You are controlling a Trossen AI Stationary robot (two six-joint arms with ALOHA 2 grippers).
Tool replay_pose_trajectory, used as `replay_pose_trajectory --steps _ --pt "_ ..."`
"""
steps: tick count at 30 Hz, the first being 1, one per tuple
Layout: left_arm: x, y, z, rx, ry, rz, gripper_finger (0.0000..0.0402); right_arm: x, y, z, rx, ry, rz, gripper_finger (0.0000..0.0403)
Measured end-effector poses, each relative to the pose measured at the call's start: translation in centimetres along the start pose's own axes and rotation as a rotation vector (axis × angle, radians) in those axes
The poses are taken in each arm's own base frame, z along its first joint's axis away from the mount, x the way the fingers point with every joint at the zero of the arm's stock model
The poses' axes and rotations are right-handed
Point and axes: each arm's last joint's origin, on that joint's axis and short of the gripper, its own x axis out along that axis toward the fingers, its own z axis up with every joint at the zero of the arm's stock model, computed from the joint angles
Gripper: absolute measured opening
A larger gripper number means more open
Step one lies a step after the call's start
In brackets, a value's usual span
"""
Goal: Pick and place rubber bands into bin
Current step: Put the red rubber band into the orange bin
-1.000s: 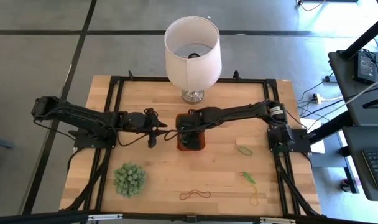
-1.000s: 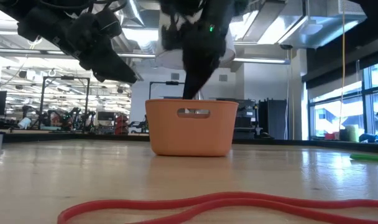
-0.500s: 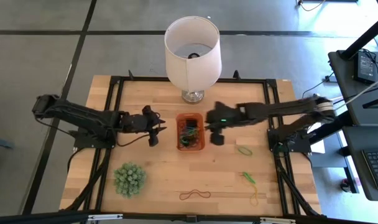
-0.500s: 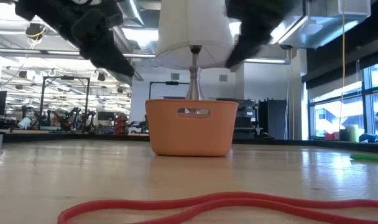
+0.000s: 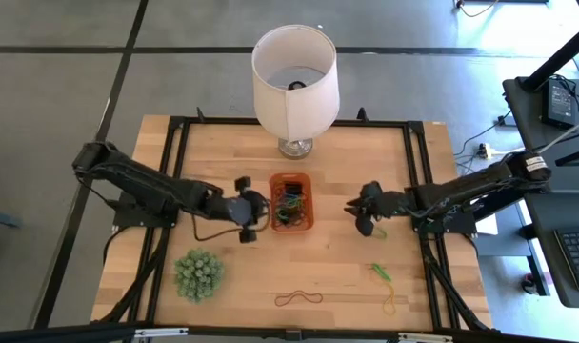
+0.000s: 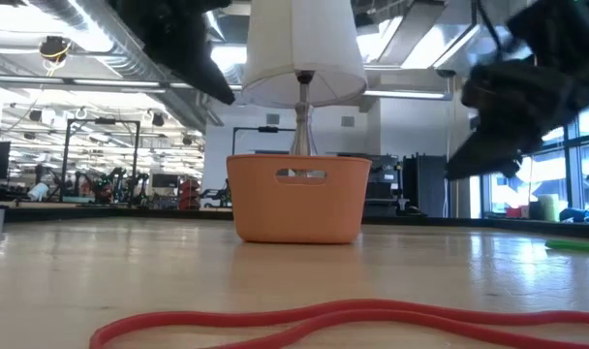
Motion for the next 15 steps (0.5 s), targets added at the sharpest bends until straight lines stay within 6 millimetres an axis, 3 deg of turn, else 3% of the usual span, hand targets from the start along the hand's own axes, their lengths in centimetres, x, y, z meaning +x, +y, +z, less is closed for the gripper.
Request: replay_pose_trajectory --steps 5,15 --pt "1.6 -3.3 2.3 0.073 0.085 -0.024 0.0093 0.1 -0.9 -2.7 0.038 -0.052 0.088 0.0102" --pt "5.4 -11.1 5.2 0.157 0.199 -0.13 0.0092 0.0 -0.5 -2.3 0.017 -0.07 0.106 0.0088"
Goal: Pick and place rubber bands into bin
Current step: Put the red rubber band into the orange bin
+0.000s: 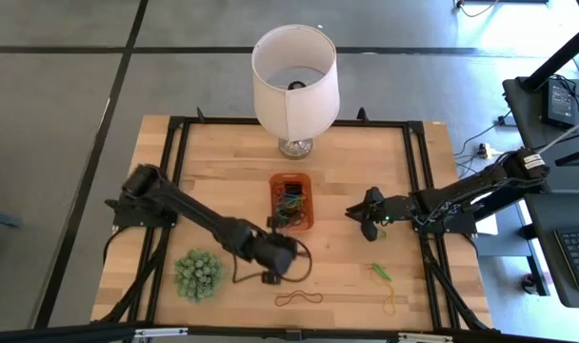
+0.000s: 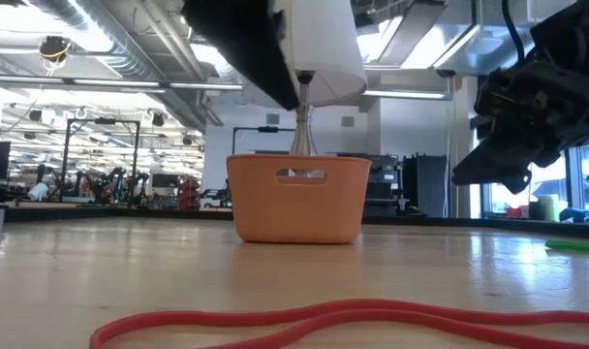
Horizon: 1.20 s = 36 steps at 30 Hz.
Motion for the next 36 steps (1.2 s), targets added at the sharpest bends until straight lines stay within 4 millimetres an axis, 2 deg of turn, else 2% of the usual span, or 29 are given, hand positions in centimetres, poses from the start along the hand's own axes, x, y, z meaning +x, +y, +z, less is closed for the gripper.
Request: replay_pose_trajectory --steps 7,18,23,33,36 --pt "1.9 -3.5 1.4 -0.042 0.014 -0.078 0.0091 -0.1 0.4 -0.2 -0.006 0.014 0.021 0.0087" --pt "5.9 -8.3 0.0 -0.039 0.13 -0.191 0.0091 -0.6 1.5 -0.9 0.034 0.037 0.09 0.0087" --pt "7.6 -8.8 -0.5 -0.135 0.209 -0.25 0.0091 -0.7 1.8 -0.9 0.03 0.011 0.092 0.0087" --pt "8.7 -8.6 -0.7 -0.189 0.249 -0.285 0.009 -0.7 1.8 -0.8 0.006 0.001 0.089 0.0087" --pt "9.3 -8.6 -0.8 -0.238 0.277 -0.307 0.0079 -0.7 1.8 -0.8 0.005 0.001 0.089 0.0087"
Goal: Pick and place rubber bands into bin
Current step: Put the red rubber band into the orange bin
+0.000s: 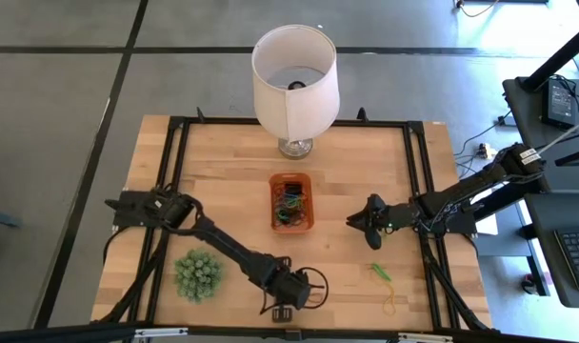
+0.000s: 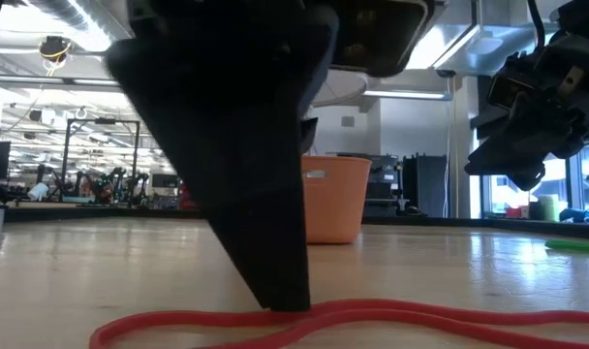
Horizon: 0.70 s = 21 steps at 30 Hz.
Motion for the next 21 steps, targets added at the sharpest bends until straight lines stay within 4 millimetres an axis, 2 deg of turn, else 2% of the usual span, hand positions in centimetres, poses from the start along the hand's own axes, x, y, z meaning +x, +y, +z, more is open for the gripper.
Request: replay_pose_trajectory --steps 5,10,13,17,21 --pt "0.8 0.0 -0.2 -0.037 0.012 0.003 0.0015 0.0 0.0 0.0 0.0 0.0 0.001 0.0087" --pt "-0.5 0.0 0.0 -0.033 -0.005 0.01 0.0002 0.0 0.0 0.0 0.001 -0.001 0.001 0.0087" --pt "-1.8 0.3 0.0 -0.016 0.012 0.019 0.0002 0.0 0.0 0.0 0.002 -0.002 0.002 0.0087" --pt "-4.9 0.3 0.9 0.015 -0.063 0.006 0.0001 0.0 0.0 0.0 0.001 -0.001 0.002 0.0087" --pt "-6.6 0.8 1.0 0.019 -0.08 0.056 0.0002 0.0 0.0 0.0 0.001 0.0 0.001 0.0087"
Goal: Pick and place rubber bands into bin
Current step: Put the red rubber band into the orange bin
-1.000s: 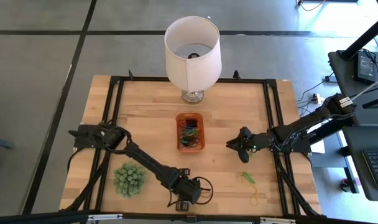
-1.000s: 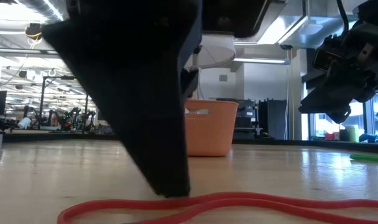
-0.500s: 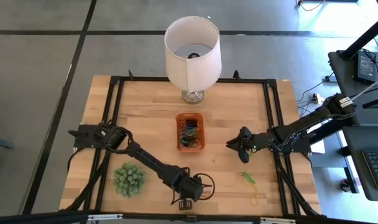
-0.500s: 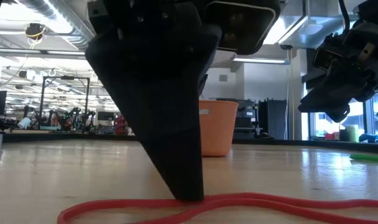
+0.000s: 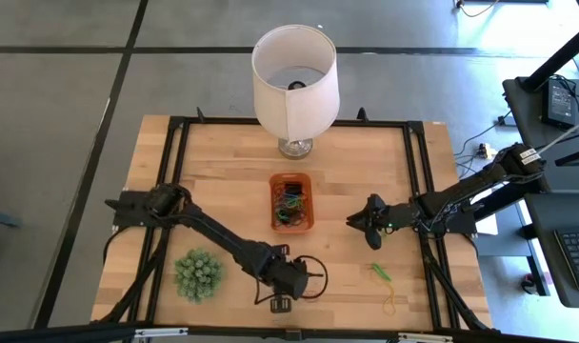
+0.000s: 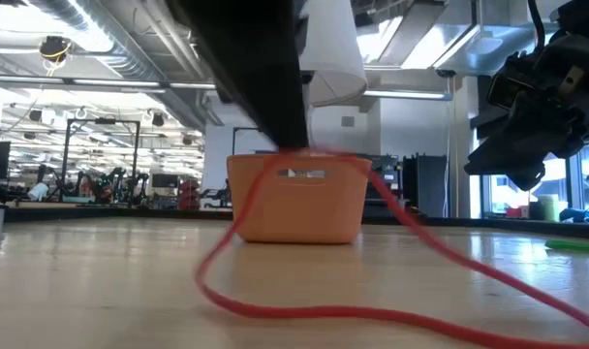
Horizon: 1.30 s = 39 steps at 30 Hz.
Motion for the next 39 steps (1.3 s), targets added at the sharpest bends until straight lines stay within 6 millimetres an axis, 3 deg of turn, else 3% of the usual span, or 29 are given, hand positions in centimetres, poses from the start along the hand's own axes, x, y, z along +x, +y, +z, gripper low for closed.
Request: replay_pose_trajectory --steps 7,17,21,24,29,34,39 --pt "-5.0 2.0 0.3 -0.022 0.003 0.079 0.0002 0.0 0.0 0.0 -0.001 0.0 0.0 0.0087" --pt "-13.9 6.4 1.4 -0.062 -0.186 0.221 0.0002 0.0 0.0 0.0 -0.003 0.001 0.0 0.0087" --pt "-15.0 9.2 2.2 -0.068 -0.201 0.286 0.0001 0.0 0.0 0.0 -0.005 0.001 0.0 0.0087" --pt "-15.1 11.9 3.0 -0.087 -0.186 0.327 0.0002 0.0 0.0 0.0 -0.005 0.001 -0.001 0.0087" --pt "-12.8 16.5 3.9 -0.166 -0.107 0.381 0.0001 0.0 0.0 0.0 -0.005 0.002 -0.001 0.0087" --pt "-8.7 20.2 3.9 -0.229 0.026 0.374 0.0001 0.0 0.0 0.0 -0.006 0.002 -0.001 0.0087" --pt "-3.5 22.2 4.3 -0.223 0.12 0.316 0.0002 0.0 0.0 0.0 -0.007 0.003 -0.002 0.0087"
